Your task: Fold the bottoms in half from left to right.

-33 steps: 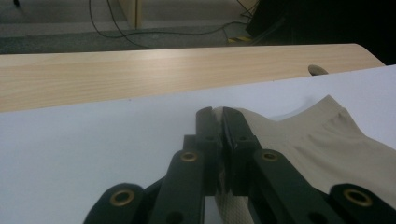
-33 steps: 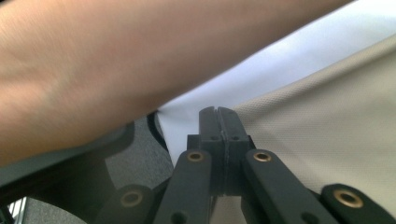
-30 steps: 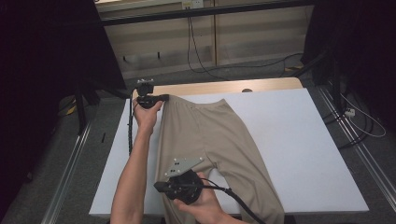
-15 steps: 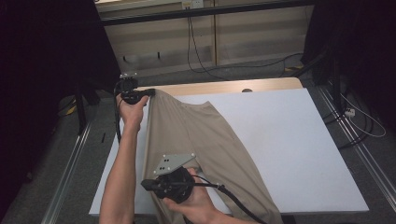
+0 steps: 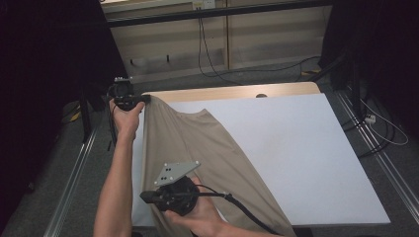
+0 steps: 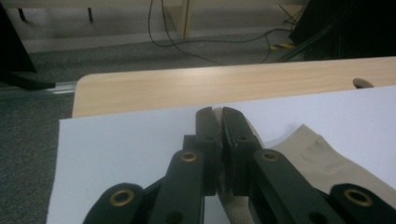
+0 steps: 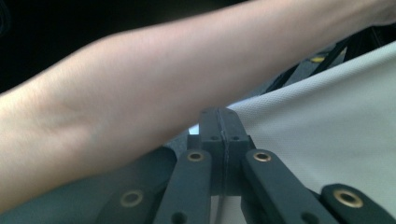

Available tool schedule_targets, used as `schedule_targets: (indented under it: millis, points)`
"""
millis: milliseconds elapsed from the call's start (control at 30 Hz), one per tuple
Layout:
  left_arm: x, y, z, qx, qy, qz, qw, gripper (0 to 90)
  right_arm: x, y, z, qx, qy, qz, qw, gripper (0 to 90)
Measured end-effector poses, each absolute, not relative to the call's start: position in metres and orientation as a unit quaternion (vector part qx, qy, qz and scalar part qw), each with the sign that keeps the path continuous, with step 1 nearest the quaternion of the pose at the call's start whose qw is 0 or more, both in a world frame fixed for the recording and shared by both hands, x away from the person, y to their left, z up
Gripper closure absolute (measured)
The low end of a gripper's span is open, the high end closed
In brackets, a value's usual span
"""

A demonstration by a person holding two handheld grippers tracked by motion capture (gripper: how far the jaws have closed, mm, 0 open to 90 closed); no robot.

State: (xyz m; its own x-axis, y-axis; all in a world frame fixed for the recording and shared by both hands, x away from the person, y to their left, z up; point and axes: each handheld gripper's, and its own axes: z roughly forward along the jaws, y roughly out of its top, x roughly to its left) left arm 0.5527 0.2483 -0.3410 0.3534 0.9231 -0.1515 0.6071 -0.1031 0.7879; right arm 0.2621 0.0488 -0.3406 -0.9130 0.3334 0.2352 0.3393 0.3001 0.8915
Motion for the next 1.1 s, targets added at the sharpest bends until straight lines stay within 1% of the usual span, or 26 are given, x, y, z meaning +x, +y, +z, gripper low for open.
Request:
schedule_targets:
  millis: [133, 233, 333, 533, 667, 800, 933, 1100]
  points:
    - [0.556, 0.235, -0.352, 0.719, 0.535, 0.188, 0.401, 86.2, 0.260, 0.041, -0.351, -0.217, -0.810, -0.545, 0.004, 90.0]
    - [0.557, 0.223, -0.353, 0.727, 0.522, 0.185, 0.405, 86.2, 0.260, 0.029, -0.352, -0.223, -0.810, -0.542, 0.000, 90.0]
    - [0.557, 0.206, -0.352, 0.737, 0.508, 0.191, 0.403, 86.2, 0.262, 0.009, -0.350, -0.237, -0.803, -0.547, -0.003, 90.0]
    - [0.563, 0.181, -0.362, 0.737, 0.512, 0.177, 0.404, 86.1, 0.259, -0.025, -0.353, -0.262, -0.800, -0.540, -0.023, 90.0]
    - [0.564, 0.167, -0.371, 0.744, 0.504, 0.167, 0.406, 86.1, 0.254, -0.041, -0.357, -0.272, -0.803, -0.529, -0.026, 90.0]
    - [0.564, 0.155, -0.370, 0.747, 0.497, 0.165, 0.409, 86.1, 0.248, -0.060, -0.353, -0.284, -0.795, -0.535, -0.027, 90.0]
    - [0.565, 0.149, -0.367, 0.746, 0.496, 0.167, 0.412, 86.1, 0.246, -0.083, -0.345, -0.299, -0.781, -0.546, -0.044, 90.0]
    - [0.567, 0.141, -0.374, 0.754, 0.495, 0.166, 0.398, 86.1, 0.246, -0.101, -0.361, -0.321, -0.780, -0.535, -0.041, 90.0]
